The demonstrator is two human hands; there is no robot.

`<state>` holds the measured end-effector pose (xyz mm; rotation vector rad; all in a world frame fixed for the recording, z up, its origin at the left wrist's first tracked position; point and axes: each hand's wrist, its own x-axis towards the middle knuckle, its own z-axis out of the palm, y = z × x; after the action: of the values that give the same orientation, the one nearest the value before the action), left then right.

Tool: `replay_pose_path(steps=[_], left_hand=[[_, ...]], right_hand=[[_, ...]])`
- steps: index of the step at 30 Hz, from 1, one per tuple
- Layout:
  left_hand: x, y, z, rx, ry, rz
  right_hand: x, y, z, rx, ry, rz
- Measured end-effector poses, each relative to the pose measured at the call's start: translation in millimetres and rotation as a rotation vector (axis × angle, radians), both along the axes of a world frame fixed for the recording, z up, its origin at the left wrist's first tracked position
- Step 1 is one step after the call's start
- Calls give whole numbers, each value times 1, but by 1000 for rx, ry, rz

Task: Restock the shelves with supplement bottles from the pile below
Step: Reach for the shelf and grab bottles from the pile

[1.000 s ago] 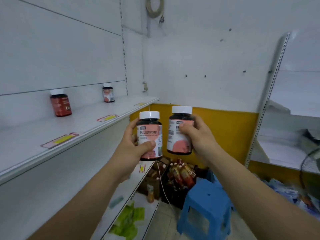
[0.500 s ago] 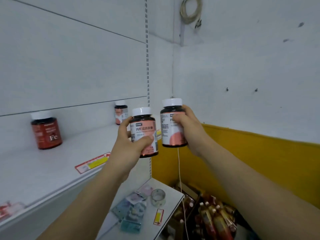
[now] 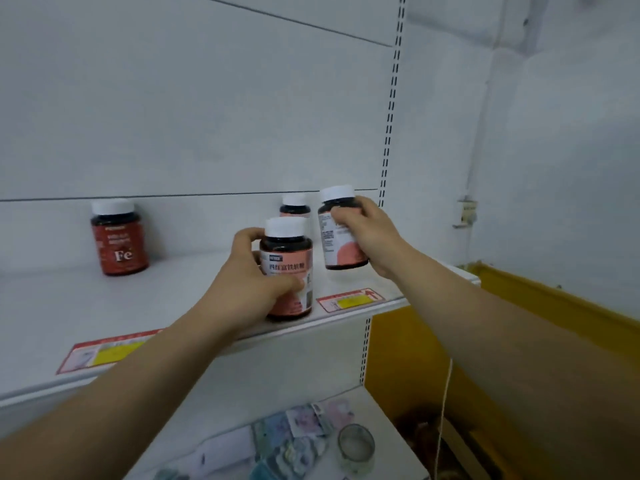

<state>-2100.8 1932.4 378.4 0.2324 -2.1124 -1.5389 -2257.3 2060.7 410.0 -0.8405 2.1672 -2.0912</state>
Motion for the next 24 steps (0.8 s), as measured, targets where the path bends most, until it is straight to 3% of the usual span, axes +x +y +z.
replay_pose_path(steps=[5, 14, 24], left_hand=[[-43, 16, 5, -49, -47, 141], [-97, 22, 8, -203, -173, 212], [-135, 7, 1, -238, -152, 292]], right_hand=[[-57, 6, -7, 121, 55, 87], [-119, -6, -13, 263, 177, 223], [-170, -34, -14, 412, 358, 189]])
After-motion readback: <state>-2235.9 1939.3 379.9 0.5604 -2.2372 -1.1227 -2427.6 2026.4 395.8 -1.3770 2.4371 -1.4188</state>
